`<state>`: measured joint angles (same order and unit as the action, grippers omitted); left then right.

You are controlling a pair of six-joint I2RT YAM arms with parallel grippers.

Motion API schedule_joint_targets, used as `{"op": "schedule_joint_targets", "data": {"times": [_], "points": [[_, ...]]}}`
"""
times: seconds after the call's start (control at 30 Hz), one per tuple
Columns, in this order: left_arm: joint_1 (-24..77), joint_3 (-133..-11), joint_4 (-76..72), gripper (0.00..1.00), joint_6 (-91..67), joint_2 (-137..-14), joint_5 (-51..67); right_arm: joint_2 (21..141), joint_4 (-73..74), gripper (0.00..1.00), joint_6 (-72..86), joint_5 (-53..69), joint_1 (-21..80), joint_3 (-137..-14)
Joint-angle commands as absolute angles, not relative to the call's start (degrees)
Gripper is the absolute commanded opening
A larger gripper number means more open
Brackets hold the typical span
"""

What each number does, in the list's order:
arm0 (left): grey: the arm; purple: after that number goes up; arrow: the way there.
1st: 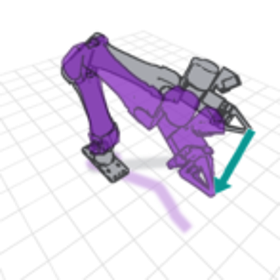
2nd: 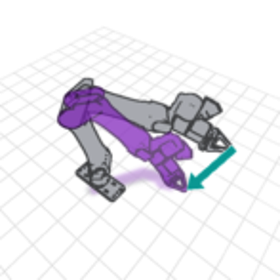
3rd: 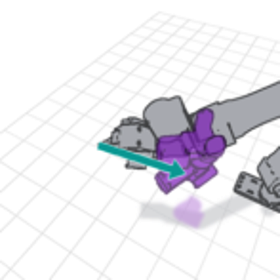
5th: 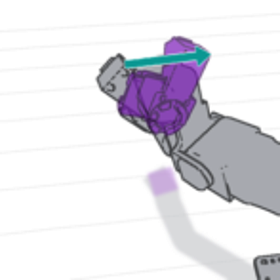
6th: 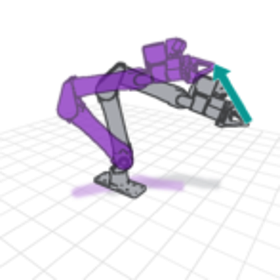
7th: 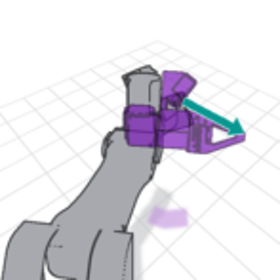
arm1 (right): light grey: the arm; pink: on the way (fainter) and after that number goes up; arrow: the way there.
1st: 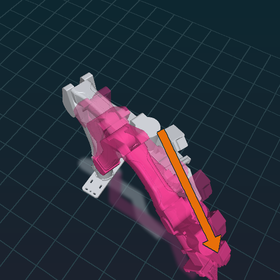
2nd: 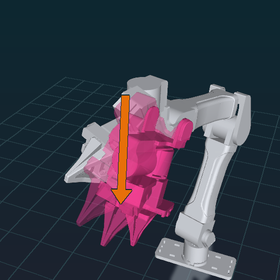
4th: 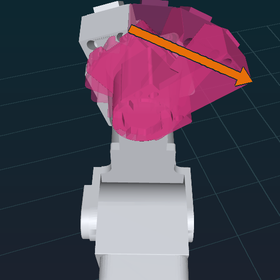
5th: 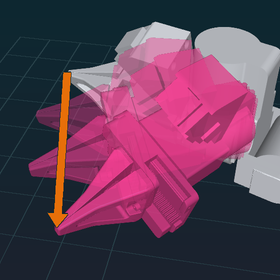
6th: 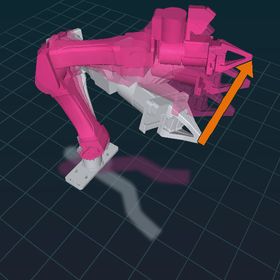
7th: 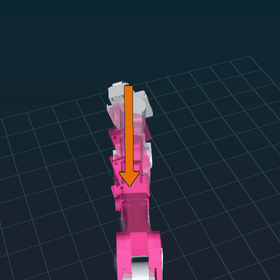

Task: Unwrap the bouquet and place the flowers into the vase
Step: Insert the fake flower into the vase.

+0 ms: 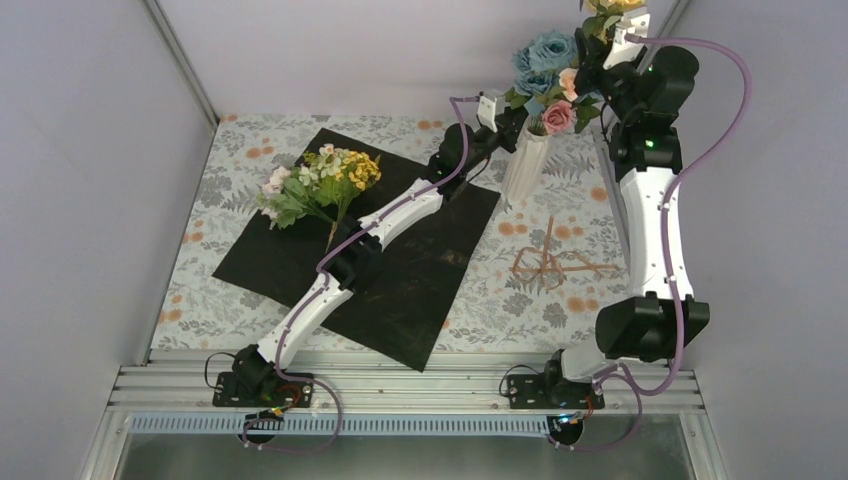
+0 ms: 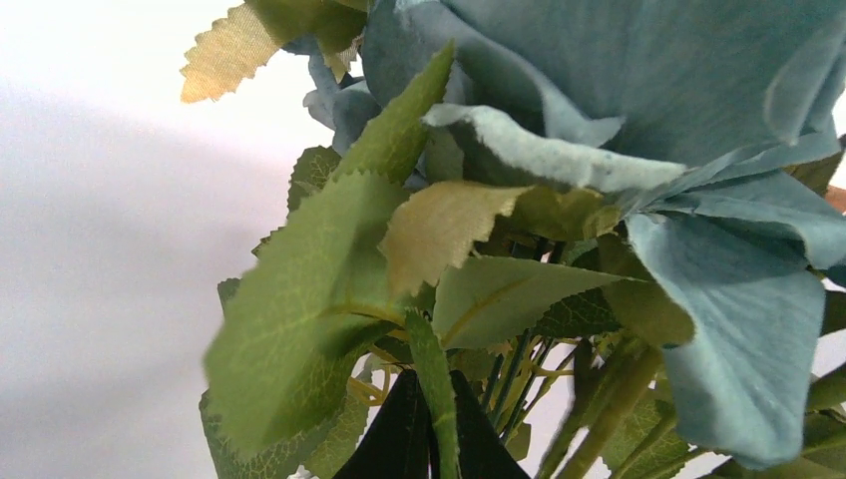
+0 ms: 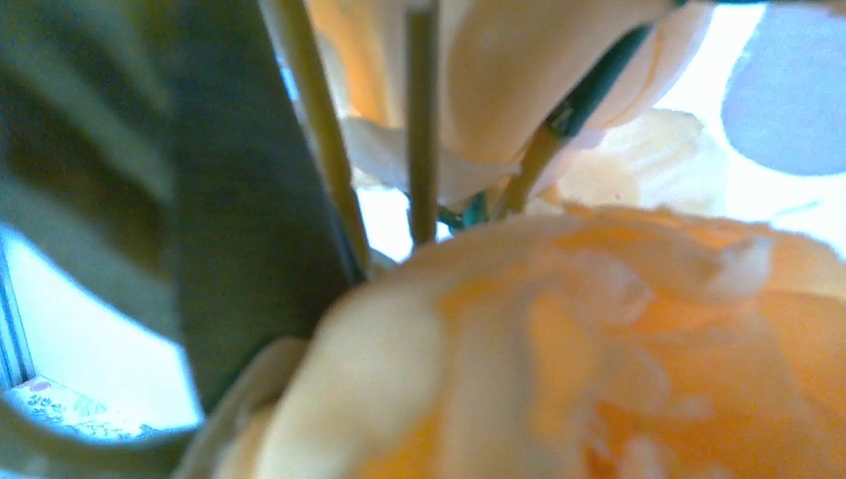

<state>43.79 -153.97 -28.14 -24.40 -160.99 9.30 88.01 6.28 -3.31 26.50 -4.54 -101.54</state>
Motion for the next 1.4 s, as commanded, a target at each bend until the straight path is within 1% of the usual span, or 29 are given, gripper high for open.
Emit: {"op": "schedule_joint_targets", "data": {"times": [0.0, 0.1, 0.2, 0.4, 0.63, 0.77, 0.9, 0.97, 1.23, 1.37], "points": [[44.01, -155.34, -29.33, 0.02, -23.07, -162.43, 9.89, 86.93, 2.52, 0.04, -1.90, 23.99, -5.61, -97.82], [43.95, -155.29, -29.41, 0.02, -23.12, -162.42, 9.77, 86.87, 0.23, 0.04, -1.66, 22.80, -5.79, -99.05], [43.97, -155.21, -29.39, 0.02, -22.81, -162.47, 9.60, 86.62, -1.10, 0.04, -0.21, 22.01, -6.06, -97.50], [43.78, -155.19, -28.73, 0.02, -22.35, -162.47, 9.37, 84.31, -4.12, 0.04, 0.45, 19.06, -6.06, -91.98], [43.68, -155.39, -28.46, 0.02, -22.27, -162.15, 9.93, 83.09, -5.23, 0.04, 0.57, 19.02, -5.98, -83.37], [43.68, -155.26, -27.23, 0.02, -21.73, -161.80, 10.72, 83.17, -3.29, 0.04, -0.46, 19.04, -5.27, -81.55], [43.69, -155.26, -26.10, 0.02, -21.41, -161.50, 11.78, 84.45, -1.29, 0.04, -1.39, 14.88, -4.84, -80.77], [43.68, -155.30, -25.30, 0.02, -21.09, -161.46, 12.28, 85.01, -0.63, 0.04, -1.23, 14.66, -4.83, -80.73], [43.54, -155.14, -23.86, 0.02, -19.82, -161.03, 12.74, 86.13, -5.06, 0.04, 0.36, 17.17, -4.56, -77.73], [43.34, -155.03, -23.49, 0.02, -20.10, -160.92, 13.24, 88.38, -6.16, 0.04, 1.40, 17.46, -4.54, -78.39]]}}
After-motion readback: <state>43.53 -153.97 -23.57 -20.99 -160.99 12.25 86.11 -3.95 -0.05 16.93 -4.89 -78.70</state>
